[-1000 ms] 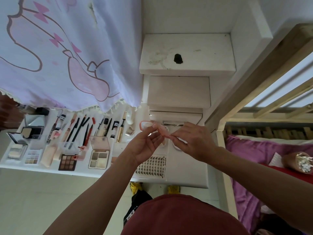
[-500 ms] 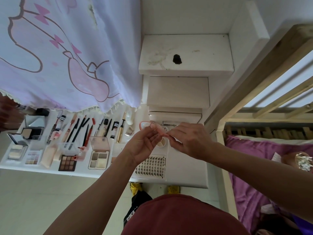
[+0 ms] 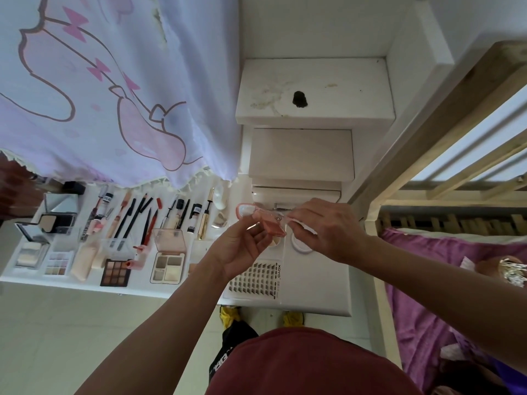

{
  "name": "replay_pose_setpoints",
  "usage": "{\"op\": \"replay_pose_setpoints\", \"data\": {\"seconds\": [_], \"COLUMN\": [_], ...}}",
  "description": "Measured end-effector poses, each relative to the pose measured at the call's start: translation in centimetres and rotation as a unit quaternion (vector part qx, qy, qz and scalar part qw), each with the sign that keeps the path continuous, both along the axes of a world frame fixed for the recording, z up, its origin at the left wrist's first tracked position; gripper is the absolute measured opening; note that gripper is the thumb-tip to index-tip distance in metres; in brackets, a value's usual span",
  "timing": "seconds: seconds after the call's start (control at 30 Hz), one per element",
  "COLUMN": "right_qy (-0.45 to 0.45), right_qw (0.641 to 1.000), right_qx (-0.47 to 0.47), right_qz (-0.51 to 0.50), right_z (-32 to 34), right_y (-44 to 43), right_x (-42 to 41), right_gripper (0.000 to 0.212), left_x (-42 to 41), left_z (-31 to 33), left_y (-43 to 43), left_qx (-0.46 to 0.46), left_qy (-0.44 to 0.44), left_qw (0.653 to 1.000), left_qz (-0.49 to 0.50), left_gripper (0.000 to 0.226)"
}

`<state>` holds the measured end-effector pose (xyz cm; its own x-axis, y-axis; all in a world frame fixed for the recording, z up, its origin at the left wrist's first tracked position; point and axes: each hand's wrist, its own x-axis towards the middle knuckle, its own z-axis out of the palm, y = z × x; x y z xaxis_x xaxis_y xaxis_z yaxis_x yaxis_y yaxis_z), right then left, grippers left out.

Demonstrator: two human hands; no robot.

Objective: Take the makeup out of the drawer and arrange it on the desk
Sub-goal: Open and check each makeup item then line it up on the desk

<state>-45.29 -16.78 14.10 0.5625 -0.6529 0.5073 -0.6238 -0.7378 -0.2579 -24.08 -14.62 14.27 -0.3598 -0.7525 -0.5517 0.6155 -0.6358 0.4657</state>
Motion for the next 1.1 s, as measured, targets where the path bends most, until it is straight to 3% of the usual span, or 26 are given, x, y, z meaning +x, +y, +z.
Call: {"op": "replay_pose_setpoints", "data": {"seconds": [0.23,0.37,0.57,0.73,0.83,1.0,1.1], "right_qy": [-0.052,-0.050,0.014,0.038,0.039,-0.024,-0.010], "right_qw": [0.995,0.991,0.986,0.977,0.963,0.914,0.893], "right_qx": [0.076,0.119,0.149,0.189,0.249,0.378,0.421], "right_qz": [-0.028,-0.037,-0.068,-0.090,-0.094,-0.143,-0.159], "right_z": [0.0,-0.5,-2.2,-4.0,-4.9,-6.9,-8.2], "right_y": [0.3,0.8,1.4,2.4,3.0,3.0,3.2], "right_x": [-0.5,-0.8,-2.5,-3.5,-3.7,-4.6,-4.7], "right_gripper": [0.029,0.034,0.037,0.042,0.042,0.021,0.019], "left_x": [0.3,-0.4,-1.5,-2.3,-2.9,-3.9,-4.5], "left_z": [-1.3,-1.4,-2.9,-4.3,-5.2,-7.2,-8.9], "left_y": [0.8,1.2,1.8,3.1,4.0,6.1,7.2], "left_qx": [0.031,0.038,0.021,-0.011,-0.003,-0.021,-0.047], "left_qy": [-0.006,-0.033,-0.187,-0.259,-0.293,-0.365,-0.436], "left_qw": [0.998,0.996,0.975,0.957,0.947,0.919,0.881], "left_qz": [-0.054,-0.076,-0.116,-0.131,-0.129,-0.149,-0.177], "left_gripper": [0.060,0.033,0.029,0.025,0.026,0.023,0.023]}}
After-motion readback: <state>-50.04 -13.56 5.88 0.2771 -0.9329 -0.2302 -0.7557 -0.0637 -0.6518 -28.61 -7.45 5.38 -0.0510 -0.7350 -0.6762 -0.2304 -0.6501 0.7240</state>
